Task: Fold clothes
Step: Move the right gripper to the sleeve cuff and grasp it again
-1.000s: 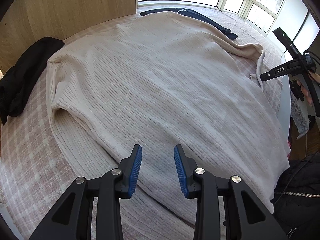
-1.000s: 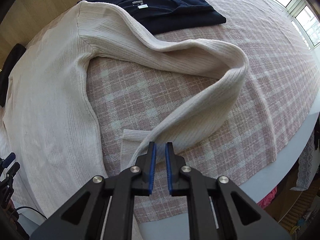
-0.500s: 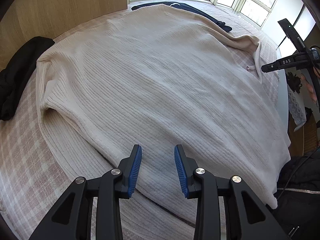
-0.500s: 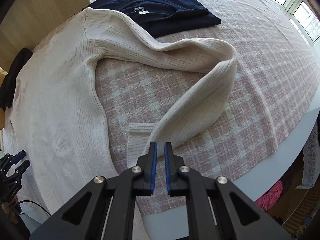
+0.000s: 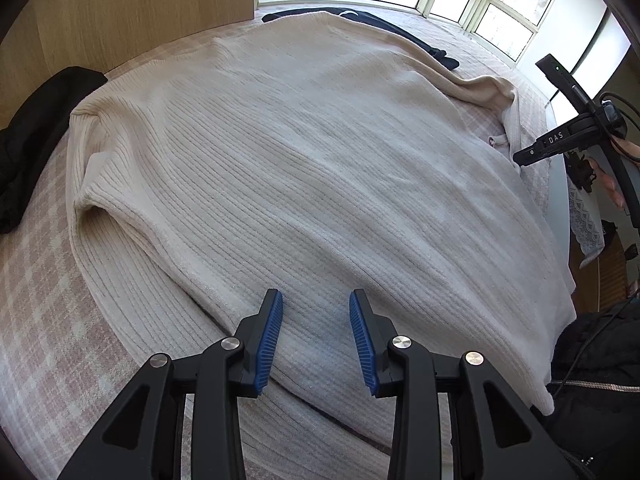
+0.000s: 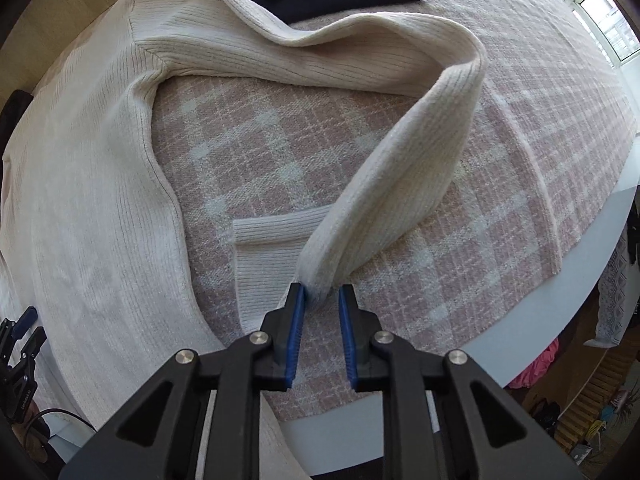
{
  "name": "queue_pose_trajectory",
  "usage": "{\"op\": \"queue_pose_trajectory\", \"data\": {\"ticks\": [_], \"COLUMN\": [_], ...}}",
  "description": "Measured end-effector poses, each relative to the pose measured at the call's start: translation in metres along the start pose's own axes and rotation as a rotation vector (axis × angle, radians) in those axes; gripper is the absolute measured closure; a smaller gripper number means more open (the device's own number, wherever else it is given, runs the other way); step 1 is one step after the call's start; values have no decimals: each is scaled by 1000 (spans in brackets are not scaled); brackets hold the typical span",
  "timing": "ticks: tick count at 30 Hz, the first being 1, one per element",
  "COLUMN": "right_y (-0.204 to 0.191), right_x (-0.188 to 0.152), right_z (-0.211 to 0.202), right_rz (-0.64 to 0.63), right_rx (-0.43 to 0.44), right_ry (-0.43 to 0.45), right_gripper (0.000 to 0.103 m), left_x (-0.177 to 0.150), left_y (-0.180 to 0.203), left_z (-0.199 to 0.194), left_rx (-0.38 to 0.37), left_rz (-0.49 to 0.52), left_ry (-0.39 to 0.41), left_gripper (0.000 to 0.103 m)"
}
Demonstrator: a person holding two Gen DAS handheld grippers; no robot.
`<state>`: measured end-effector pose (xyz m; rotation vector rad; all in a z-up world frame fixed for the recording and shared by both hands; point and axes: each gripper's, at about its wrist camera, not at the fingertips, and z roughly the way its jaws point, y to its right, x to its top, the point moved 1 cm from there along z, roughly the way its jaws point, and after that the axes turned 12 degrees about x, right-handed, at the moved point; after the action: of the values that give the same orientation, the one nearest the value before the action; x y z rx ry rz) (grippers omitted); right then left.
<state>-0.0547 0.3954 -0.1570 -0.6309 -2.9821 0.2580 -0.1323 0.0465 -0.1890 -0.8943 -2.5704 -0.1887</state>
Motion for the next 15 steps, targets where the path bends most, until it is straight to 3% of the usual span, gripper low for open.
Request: {"op": "queue_pose_trajectory", "data": {"ticks": [7,13,15], "right_y": [5,8,5], "right_x": [-10,-12,-13], "right_z": [-20,-12,-13], "right_rz": [27,48,68], "right_rx": [-15,-55,-22], "right_ry": [15,-29,-26], "right_gripper": [85,85,85], "left_x": [-1,0,1], "left_y": [-3,-5,-6], "left_z": [1,2,3], "left_rx": [-12,-28,-32], "left_rz": [-2,-12,-13], "left_ry": [9,17,18], "left_gripper": [69,69,69]}}
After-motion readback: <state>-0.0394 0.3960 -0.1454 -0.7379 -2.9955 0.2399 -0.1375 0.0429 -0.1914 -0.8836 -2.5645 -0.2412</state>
